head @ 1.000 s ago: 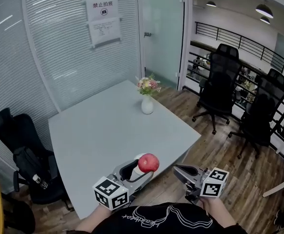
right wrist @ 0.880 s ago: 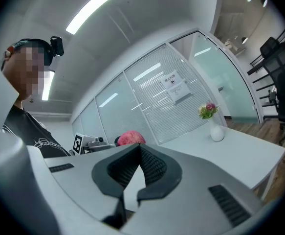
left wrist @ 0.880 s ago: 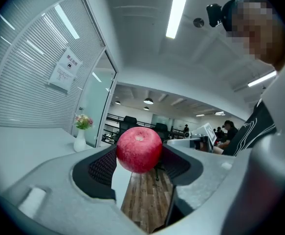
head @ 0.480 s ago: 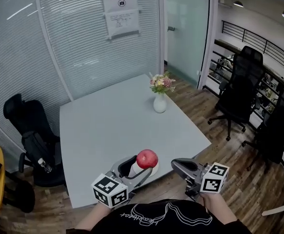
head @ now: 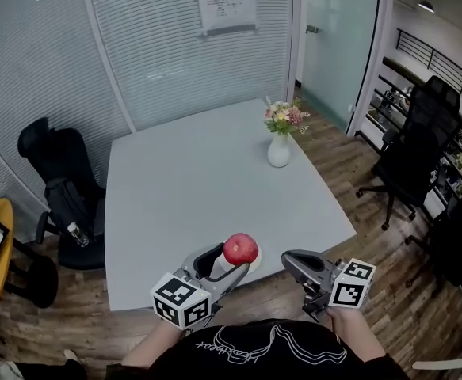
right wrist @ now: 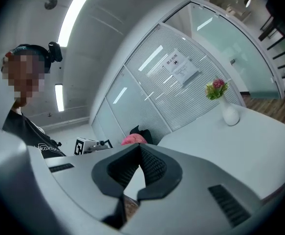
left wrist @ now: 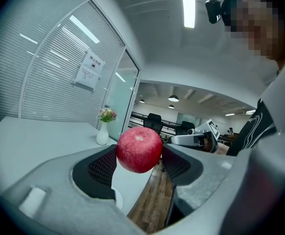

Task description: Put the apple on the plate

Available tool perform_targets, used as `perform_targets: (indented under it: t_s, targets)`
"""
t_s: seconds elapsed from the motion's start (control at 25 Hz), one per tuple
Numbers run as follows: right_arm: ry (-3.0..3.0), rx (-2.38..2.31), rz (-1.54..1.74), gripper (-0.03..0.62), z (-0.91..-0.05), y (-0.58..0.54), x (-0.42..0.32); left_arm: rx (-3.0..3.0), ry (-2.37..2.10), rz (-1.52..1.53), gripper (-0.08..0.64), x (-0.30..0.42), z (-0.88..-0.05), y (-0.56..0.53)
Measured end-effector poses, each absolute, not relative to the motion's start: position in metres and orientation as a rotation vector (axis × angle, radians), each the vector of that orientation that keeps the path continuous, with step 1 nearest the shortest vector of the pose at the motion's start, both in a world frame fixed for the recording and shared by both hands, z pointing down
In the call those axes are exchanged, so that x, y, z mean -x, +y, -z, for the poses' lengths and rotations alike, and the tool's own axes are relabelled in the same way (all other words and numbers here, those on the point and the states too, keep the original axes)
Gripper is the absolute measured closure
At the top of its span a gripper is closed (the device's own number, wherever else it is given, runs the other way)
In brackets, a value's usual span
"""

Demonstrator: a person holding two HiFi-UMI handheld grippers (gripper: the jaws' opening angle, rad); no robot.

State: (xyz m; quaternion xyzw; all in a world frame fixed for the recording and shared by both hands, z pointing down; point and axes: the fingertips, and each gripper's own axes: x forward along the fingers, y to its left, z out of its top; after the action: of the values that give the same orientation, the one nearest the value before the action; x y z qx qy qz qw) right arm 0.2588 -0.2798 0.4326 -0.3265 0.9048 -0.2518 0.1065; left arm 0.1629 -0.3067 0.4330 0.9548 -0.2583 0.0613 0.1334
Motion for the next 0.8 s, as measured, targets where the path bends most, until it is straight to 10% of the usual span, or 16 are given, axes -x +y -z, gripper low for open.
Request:
perform_targets:
  t_s: [0.8]
  targets:
    - [2.734, 1.006, 0.841, 0.583, -0.491, -0.275, -0.285, -2.631, -0.99, -0.44, 0.262, -0.166, -0.556, -0.343]
